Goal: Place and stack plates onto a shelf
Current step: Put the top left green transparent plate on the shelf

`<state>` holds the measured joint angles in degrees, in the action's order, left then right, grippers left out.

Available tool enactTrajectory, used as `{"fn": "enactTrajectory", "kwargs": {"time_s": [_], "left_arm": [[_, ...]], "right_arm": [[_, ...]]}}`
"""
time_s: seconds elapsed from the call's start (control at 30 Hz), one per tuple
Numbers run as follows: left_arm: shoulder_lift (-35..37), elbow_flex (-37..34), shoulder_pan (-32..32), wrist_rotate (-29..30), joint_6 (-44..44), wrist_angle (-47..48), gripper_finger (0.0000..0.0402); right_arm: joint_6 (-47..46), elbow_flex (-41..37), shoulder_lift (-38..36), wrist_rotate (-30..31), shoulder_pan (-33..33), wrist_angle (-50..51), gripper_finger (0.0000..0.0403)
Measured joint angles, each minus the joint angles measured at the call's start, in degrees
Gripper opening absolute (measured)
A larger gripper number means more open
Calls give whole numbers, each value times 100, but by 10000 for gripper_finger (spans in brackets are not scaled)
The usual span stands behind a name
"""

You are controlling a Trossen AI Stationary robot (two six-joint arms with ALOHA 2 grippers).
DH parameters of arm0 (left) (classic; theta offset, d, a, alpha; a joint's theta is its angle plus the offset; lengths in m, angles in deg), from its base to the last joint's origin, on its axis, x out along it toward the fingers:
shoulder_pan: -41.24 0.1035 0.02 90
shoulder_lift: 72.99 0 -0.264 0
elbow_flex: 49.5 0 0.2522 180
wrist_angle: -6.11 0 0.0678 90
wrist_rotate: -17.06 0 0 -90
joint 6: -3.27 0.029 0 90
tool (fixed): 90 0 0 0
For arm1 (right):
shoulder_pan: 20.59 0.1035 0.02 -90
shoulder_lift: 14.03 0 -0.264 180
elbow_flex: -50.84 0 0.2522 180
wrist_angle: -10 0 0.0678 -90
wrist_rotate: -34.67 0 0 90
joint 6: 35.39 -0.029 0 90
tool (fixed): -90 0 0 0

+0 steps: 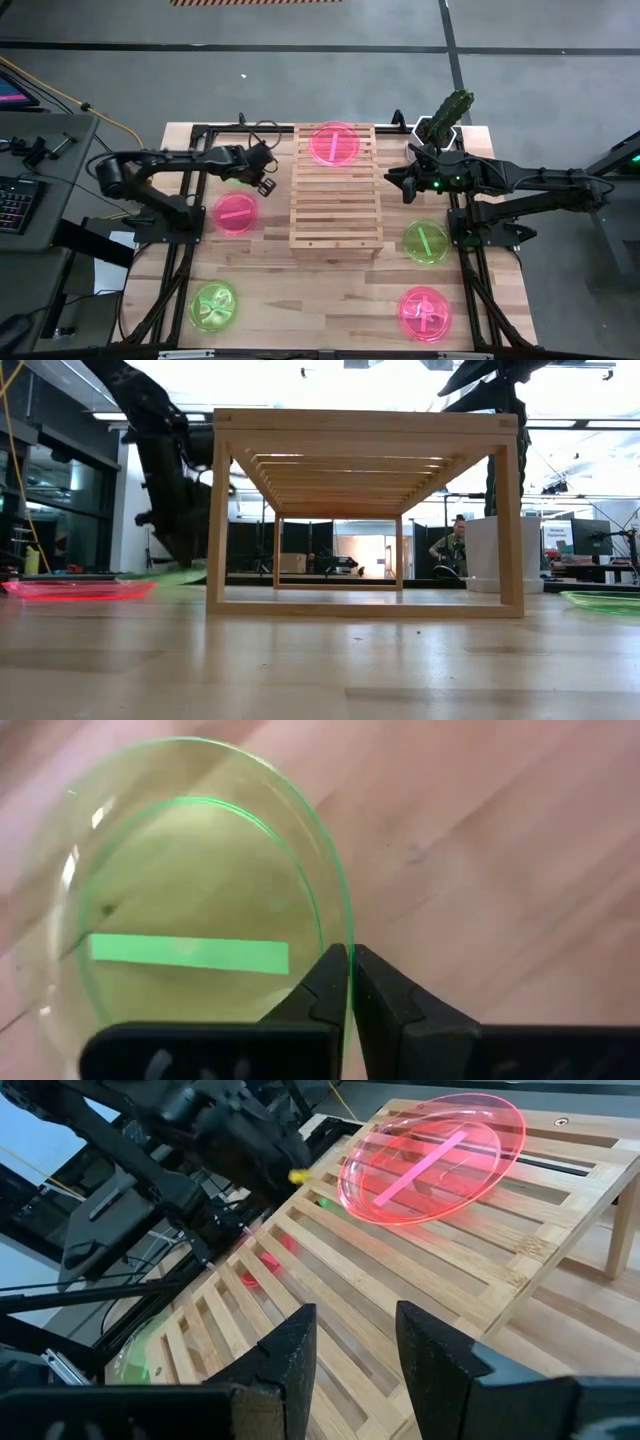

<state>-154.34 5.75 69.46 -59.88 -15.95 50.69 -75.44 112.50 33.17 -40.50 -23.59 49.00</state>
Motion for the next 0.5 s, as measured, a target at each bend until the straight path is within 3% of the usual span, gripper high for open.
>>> {"fn": "enactTrajectory", "kwargs": {"time_s": [0.3, 0.5], "left_arm": [[1727, 219, 0, -307, 86, 633, 1], [2505, 656, 0, -287, 157, 829, 0]], "right_arm": [[2, -2, 0, 1, 0, 69, 122], [2, -2, 0, 0, 0, 69, 122]]}}
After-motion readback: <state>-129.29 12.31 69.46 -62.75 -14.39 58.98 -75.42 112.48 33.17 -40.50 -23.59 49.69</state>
